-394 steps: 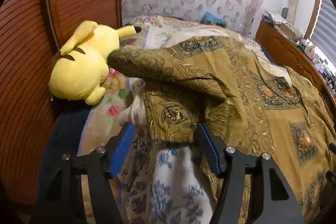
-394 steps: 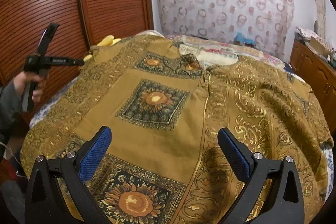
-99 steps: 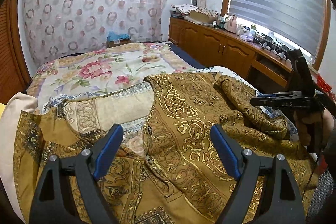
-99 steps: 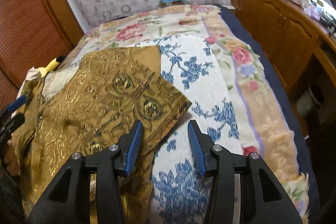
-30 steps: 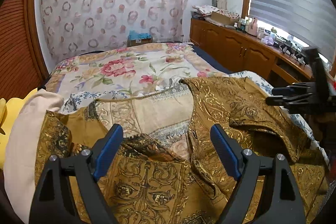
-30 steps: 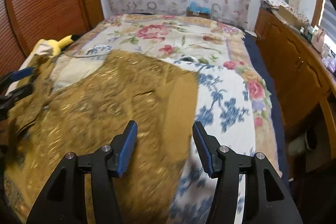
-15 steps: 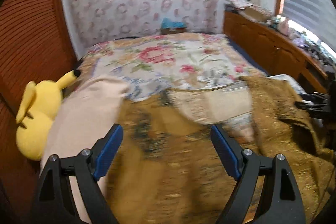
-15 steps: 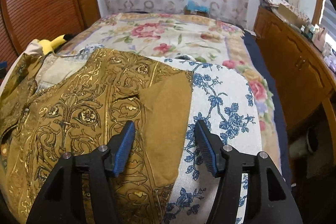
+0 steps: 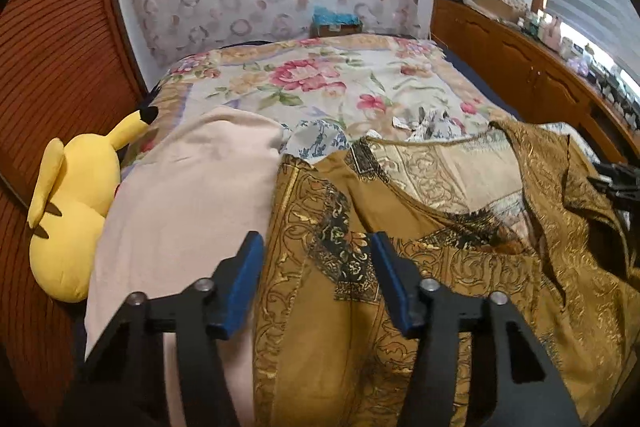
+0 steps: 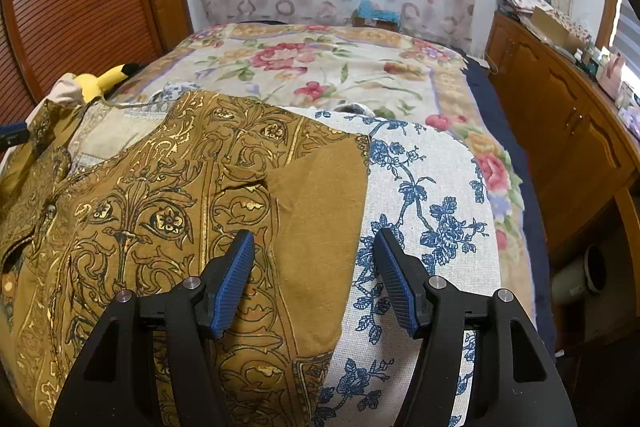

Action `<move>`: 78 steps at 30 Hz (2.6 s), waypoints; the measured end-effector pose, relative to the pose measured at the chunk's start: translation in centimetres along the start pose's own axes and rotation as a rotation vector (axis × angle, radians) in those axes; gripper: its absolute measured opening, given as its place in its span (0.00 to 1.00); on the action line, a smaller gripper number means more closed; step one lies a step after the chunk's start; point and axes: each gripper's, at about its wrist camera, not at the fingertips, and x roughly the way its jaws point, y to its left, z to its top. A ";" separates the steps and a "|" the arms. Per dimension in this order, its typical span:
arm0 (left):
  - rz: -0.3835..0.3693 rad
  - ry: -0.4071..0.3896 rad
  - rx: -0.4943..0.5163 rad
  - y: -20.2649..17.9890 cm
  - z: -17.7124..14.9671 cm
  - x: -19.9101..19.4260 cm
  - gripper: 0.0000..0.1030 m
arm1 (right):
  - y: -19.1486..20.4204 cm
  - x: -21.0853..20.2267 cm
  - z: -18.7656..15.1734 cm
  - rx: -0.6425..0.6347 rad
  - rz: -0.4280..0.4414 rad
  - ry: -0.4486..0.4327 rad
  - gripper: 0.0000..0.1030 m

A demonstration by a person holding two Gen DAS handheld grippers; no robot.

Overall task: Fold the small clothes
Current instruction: 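Grasp the shirt's folded edge with the left gripper, then lift the gold shirt with the left gripper while the right gripper grips and lifts another edge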

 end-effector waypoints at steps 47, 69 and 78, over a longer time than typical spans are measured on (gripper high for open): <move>-0.124 -0.088 0.031 -3.0 -0.8 -4.0 0.00 | 1.1 -0.4 0.0 -0.063 0.046 -0.008 0.03; -0.106 -0.249 -0.017 -0.6 -11.6 -17.5 0.00 | 5.6 -18.5 -6.1 -0.090 0.130 -0.334 0.02; -0.108 -0.223 -0.064 0.1 -19.6 -20.3 0.00 | 6.6 -22.0 -14.2 -0.049 0.130 -0.279 0.02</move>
